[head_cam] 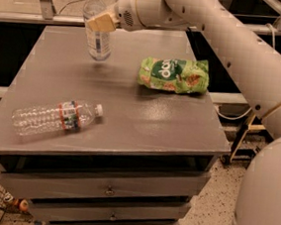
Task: Move blue plastic bottle near water bottle
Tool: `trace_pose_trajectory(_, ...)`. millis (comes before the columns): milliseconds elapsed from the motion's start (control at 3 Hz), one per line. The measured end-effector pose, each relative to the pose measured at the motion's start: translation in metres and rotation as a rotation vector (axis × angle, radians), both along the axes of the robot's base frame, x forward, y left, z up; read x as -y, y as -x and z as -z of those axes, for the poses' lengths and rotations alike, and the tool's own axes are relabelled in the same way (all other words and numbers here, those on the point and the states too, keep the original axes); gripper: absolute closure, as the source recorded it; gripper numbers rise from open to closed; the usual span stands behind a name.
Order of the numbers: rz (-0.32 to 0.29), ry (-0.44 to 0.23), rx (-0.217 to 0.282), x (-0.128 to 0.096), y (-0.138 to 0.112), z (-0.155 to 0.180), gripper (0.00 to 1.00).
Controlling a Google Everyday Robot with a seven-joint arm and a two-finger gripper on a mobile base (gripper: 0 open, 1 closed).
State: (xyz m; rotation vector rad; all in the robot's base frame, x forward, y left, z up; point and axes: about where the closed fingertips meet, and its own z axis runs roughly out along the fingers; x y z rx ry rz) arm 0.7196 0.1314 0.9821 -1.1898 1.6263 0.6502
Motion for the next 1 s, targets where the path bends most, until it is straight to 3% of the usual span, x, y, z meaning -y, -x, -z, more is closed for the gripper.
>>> trace_pose_trajectory(333, -0.143, 0.02, 0.001, 0.012, 0.045, 0.0, 1.0)
trace_pose_trajectory(667, -0.253, 0.089, -0.015, 0.021, 0.088, 0.016, 1.0)
trace_pose_trajectory(1000, -0.341, 0.12, -0.008, 0.022, 0.115, 0.028, 1.0)
